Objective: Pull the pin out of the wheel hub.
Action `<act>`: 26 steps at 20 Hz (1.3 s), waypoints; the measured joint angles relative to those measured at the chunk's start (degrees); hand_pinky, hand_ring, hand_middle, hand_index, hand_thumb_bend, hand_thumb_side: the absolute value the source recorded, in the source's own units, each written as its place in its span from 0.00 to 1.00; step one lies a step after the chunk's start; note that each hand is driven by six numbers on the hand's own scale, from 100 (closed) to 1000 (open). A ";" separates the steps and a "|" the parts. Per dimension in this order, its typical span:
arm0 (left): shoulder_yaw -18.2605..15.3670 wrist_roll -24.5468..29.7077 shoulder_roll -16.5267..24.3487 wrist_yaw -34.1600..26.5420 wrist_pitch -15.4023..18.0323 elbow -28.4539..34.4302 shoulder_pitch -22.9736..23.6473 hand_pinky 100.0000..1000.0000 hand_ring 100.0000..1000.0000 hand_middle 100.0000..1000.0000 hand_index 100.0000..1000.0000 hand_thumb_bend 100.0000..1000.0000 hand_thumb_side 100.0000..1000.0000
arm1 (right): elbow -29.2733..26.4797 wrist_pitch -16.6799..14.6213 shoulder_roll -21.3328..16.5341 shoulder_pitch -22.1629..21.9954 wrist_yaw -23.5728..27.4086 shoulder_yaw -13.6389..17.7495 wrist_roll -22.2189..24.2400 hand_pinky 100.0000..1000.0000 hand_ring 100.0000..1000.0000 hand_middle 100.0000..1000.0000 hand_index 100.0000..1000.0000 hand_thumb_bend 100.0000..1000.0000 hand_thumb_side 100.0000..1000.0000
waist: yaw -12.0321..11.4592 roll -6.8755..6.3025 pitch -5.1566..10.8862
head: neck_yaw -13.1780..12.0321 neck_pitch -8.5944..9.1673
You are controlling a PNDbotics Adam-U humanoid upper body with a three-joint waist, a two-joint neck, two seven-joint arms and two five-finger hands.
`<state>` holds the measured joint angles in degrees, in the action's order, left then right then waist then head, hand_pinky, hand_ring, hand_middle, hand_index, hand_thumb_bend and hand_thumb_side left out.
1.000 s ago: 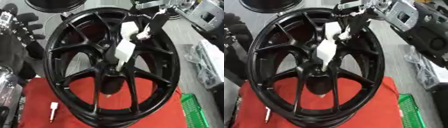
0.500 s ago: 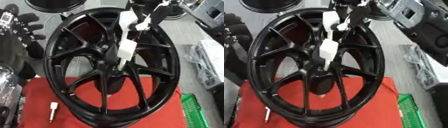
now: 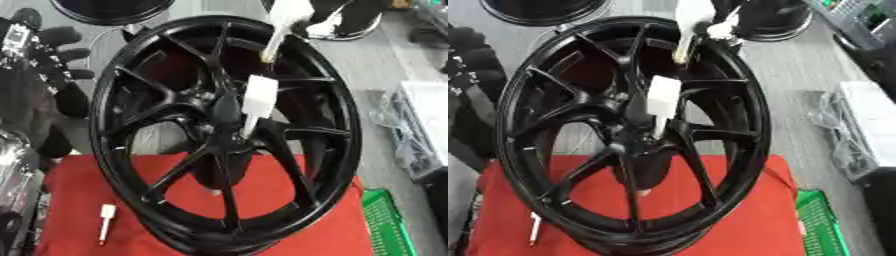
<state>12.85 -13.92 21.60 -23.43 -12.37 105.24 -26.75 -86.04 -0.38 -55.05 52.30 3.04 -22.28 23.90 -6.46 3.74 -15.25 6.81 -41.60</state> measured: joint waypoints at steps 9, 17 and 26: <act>-1.52 -1.38 0.19 -0.21 0.76 0.00 1.13 0.60 0.73 0.71 0.71 0.16 0.82 | 4.71 -1.10 -7.60 -13.97 8.60 14.01 -8.64 0.58 0.35 0.25 0.39 0.00 0.00 | 3.92 -0.90 -0.03 | -3.28 0.00; -2.92 -2.69 1.16 -0.22 1.42 0.00 1.83 0.60 0.73 0.71 0.71 0.16 0.81 | 16.91 -4.59 -7.74 -26.42 9.37 26.66 -16.35 0.62 0.40 0.30 0.44 0.00 0.00 | 6.45 -1.25 -0.12 | -5.80 0.01; -3.14 -2.83 1.37 -0.21 1.31 0.14 1.50 0.60 0.73 0.70 0.71 0.15 0.81 | 25.85 -2.00 -2.12 -40.03 1.29 40.63 -24.92 0.87 0.80 0.76 0.90 0.38 0.26 | 5.46 -1.10 -0.65 | -6.03 0.84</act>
<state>9.71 -16.75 22.98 -23.64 -11.06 105.38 -25.25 -60.20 -2.37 -57.17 12.27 4.33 18.35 -1.01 -1.00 2.64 -15.90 0.78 -40.77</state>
